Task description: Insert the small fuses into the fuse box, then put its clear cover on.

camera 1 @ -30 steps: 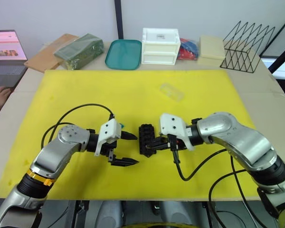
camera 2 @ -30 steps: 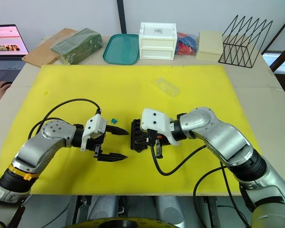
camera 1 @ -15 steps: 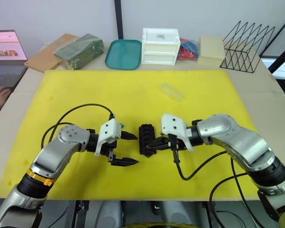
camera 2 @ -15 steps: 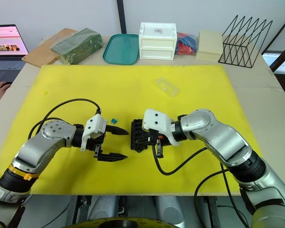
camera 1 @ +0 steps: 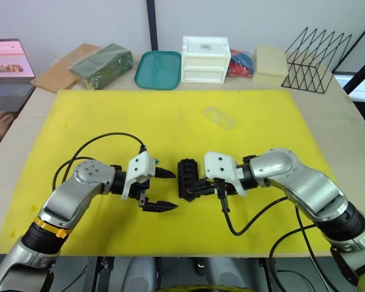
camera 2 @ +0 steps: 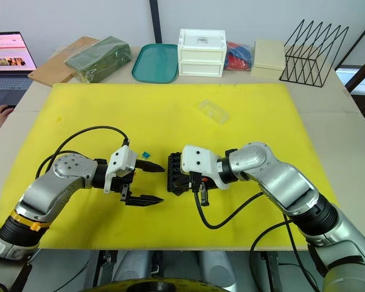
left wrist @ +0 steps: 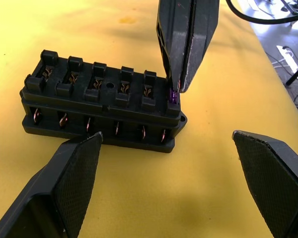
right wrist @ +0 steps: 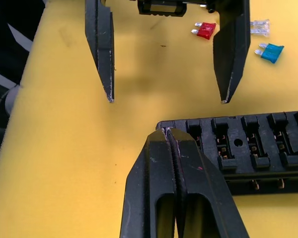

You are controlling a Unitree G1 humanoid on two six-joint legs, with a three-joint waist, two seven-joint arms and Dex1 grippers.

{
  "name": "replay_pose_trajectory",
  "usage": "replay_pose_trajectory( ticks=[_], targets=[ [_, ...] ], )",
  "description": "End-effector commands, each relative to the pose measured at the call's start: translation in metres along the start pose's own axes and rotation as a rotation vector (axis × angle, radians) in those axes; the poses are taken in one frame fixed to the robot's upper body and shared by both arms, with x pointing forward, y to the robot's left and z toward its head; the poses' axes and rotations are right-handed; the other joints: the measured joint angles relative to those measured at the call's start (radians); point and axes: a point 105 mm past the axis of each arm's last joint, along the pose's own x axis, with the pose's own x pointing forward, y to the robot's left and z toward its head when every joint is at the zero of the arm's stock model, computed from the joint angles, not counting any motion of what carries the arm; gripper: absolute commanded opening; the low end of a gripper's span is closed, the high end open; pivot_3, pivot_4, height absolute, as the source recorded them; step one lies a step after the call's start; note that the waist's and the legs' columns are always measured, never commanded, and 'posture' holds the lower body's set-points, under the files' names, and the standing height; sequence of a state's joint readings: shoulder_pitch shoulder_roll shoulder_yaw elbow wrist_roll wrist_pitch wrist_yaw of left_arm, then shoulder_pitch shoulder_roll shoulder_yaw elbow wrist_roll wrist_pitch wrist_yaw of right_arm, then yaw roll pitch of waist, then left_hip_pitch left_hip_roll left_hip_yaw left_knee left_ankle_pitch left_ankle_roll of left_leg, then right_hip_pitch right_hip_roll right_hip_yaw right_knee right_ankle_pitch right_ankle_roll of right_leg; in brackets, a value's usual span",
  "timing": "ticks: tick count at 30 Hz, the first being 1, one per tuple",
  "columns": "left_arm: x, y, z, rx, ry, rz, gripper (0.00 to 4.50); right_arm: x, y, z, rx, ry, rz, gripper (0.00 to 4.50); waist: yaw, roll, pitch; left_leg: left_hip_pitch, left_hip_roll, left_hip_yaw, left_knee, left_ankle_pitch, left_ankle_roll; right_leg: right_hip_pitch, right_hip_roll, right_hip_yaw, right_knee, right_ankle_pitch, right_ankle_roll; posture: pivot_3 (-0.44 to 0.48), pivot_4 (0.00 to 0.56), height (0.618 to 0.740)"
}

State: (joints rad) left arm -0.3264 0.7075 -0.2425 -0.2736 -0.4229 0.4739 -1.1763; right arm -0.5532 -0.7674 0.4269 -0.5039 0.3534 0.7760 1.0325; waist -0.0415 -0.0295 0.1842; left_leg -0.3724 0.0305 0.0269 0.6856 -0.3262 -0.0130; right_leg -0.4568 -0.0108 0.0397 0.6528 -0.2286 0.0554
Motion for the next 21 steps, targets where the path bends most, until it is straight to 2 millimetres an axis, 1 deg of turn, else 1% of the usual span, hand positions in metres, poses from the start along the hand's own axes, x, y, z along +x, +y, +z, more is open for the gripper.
replay_pose_trajectory(
  ticks=[1,2,7,12,14,16,18,19,20,21],
  targets=[
    [-0.002,0.000,0.008,0.033,-0.013,0.003,4.50,0.000,0.001,-0.010,0.005,0.044,-0.001,0.02,0.000,0.000,0.000,0.000,0.000,0.000,0.000,0.000,0.000,0.000,0.000,0.000,0.000,0.000,0.000,0.000,0.150,0.740],
    [-0.002,0.000,0.008,0.033,-0.013,0.003,4.50,-0.001,0.001,-0.009,0.004,0.042,0.000,0.02,0.000,0.000,0.000,0.000,0.000,0.000,0.000,0.000,0.000,0.000,0.000,0.000,0.000,0.000,0.000,0.000,0.150,0.740],
    [-0.009,0.000,0.018,0.030,-0.038,0.000,4.50,-0.013,-0.005,0.016,-0.008,-0.053,-0.011,0.02,0.000,0.000,0.000,0.000,0.000,0.000,0.000,0.000,0.000,0.000,0.000,0.000,0.000,0.000,0.000,0.000,0.150,0.740],
    [-0.026,0.000,0.036,0.019,-0.068,0.004,4.50,-0.028,-0.011,0.038,-0.016,-0.131,-0.031,0.02,0.000,0.000,0.000,0.000,0.000,0.000,0.000,0.000,0.000,0.000,0.000,0.000,0.001,0.000,0.000,0.000,0.150,0.740],
    [-0.037,0.000,0.041,0.005,-0.066,0.022,4.50,-0.035,-0.015,0.044,-0.019,-0.153,-0.047,0.02,-0.001,0.000,0.000,0.000,0.000,0.000,0.000,0.000,0.000,0.000,0.000,0.000,0.001,0.000,0.000,0.000,0.150,0.740],
    [-0.052,0.002,0.042,-0.009,-0.031,0.060,4.50,-0.044,-0.018,0.047,-0.020,-0.161,-0.062,0.02,-0.001,0.000,0.000,0.000,0.000,0.000,0.000,0.000,0.000,-0.001,0.000,0.000,0.001,0.000,0.000,0.000,0.150,0.740],
    [-0.072,0.004,0.037,-0.026,0.027,0.112,4.50,-0.055,-0.020,0.045,-0.020,-0.148,-0.081,0.02,-0.002,0.000,0.000,0.000,0.000,-0.001,0.000,0.000,0.000,-0.001,0.000,0.000,0.001,0.000,0.000,0.000,0.150,0.740],
    [-0.083,0.005,0.035,-0.043,0.055,0.145,4.50,-0.061,-0.021,0.041,-0.017,-0.131,-0.094,0.02,-0.001,0.000,0.000,-0.001,0.000,-0.001,0.000,0.000,0.000,-0.001,0.000,0.000,0.001,0.000,0.000,0.000,0.150,0.740],
    [-0.091,0.006,0.034,-0.054,0.072,0.166,4.50,-0.065,-0.021,0.038,-0.016,-0.120,-0.101,0.02,0.000,0.000,0.000,0.000,0.000,0.000,0.000,0.000,0.000,-0.001,0.000,0.000,0.001,0.000,0.000,0.000,0.150,0.740],
    [-0.105,0.007,0.031,-0.071,0.099,0.205,4.50,-0.073,-0.023,0.031,-0.012,-0.095,-0.121,0.02,0.000,0.000,0.000,-0.001,0.000,0.000,0.000,0.000,0.000,-0.001,0.000,-0.001,0.001,0.000,0.000,0.000,0.150,0.740]
  ],
)
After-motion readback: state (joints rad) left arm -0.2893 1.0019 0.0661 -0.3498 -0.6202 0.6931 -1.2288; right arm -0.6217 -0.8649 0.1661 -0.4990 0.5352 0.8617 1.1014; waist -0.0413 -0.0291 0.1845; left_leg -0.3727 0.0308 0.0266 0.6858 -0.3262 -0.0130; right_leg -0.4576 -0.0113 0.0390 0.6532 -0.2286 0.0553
